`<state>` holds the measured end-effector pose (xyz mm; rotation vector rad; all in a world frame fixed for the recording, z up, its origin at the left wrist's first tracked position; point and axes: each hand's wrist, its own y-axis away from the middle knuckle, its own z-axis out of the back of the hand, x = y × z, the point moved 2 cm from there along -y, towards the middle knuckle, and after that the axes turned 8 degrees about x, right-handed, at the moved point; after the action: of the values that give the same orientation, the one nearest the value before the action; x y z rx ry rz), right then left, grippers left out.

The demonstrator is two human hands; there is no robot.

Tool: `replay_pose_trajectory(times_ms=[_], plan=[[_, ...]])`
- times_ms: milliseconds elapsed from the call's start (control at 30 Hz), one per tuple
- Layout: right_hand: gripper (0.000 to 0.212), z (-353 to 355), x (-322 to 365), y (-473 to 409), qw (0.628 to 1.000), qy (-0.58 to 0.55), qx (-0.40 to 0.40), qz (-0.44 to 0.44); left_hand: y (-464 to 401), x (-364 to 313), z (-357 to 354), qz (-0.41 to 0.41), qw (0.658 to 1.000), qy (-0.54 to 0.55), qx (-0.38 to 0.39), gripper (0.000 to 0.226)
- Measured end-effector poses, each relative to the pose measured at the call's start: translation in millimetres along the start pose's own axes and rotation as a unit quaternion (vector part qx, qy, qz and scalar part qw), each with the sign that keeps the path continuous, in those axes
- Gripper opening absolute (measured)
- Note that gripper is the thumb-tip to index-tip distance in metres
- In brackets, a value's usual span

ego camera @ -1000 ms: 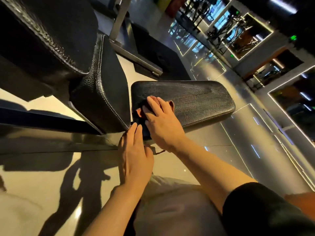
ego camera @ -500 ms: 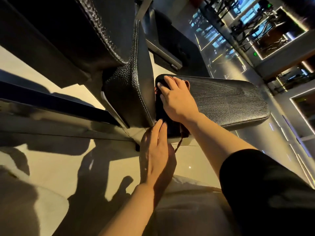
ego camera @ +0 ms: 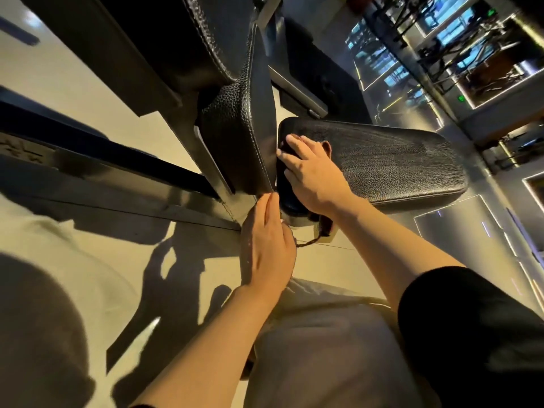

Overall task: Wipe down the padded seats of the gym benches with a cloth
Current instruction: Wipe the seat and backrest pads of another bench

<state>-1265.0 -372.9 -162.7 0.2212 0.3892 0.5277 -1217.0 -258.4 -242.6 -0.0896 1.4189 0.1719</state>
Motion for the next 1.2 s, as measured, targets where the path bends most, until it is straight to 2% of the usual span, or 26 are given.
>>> replay_pose_trajectory(times_ms=[200, 333, 467, 567, 667, 733, 800, 900, 967, 1067, 1133, 1200], plan=[[0.044, -4.0, 12.1, 33.5, 0.999, 0.002, -0.016, 0.028, 12.2, -4.1, 1.4, 0.007, 1.0, 0.002, 0.017, 0.059], [0.042, -13.1, 16.7, 53.3, 0.997, -0.001, -0.053, 0.05, 16.7, -1.9, 2.5, -0.011, 1.0, -0.007, 0.022, 0.061], [0.04, -25.6, 18.7, 69.3, 0.994, -0.008, -0.089, 0.056, 22.1, 0.1, 3.5, -0.029, 0.999, 0.003, 0.027, 0.051], [0.048, -31.8, 21.7, 81.4, 0.995, -0.04, -0.081, 0.047, 28.0, -1.3, 6.0, -0.044, 0.998, 0.039, 0.01, 0.044], [0.05, -27.6, 25.3, 91.6, 0.985, -0.131, -0.108, 0.017, 33.7, -5.5, 8.9, -0.063, 0.997, 0.05, 0.007, 0.047], [0.045, -20.6, 26.8, 97.5, 0.959, -0.245, -0.144, 0.001, 35.4, -12.5, 11.0, -0.082, 0.995, 0.054, 0.024, 0.057], [0.044, -15.1, 26.4, 101.7, 0.916, -0.357, -0.18, -0.017, 34.0, -20.9, 14.3, -0.109, 0.992, 0.051, 0.034, 0.067], [0.043, -4.8, 28.1, 107.9, 0.858, -0.475, -0.192, -0.033, 30.3, -36.2, 19.5, -0.16, 0.985, 0.043, 0.042, 0.075], [0.042, 2.2, 28.4, 112.2, 0.803, -0.568, -0.178, -0.033, 27.8, -45.1, 23.3, -0.171, 0.984, 0.014, 0.052, 0.077], [0.053, 15.3, 23.4, 119.9, 0.709, -0.682, -0.18, 0.009, 21.2, -59.5, 34.3, -0.2, 0.979, -0.004, 0.041, 0.071], [0.06, 24.5, 20.2, 125.0, 0.693, -0.691, -0.196, 0.055, 13.4, -73.2, 46.9, -0.205, 0.978, -0.017, 0.022, 0.068], [0.066, 33.2, 18.3, 127.9, 0.703, -0.67, -0.226, 0.079, 5.5, -90.8, 59.0, -0.218, 0.976, -0.026, 0.008, 0.066]])
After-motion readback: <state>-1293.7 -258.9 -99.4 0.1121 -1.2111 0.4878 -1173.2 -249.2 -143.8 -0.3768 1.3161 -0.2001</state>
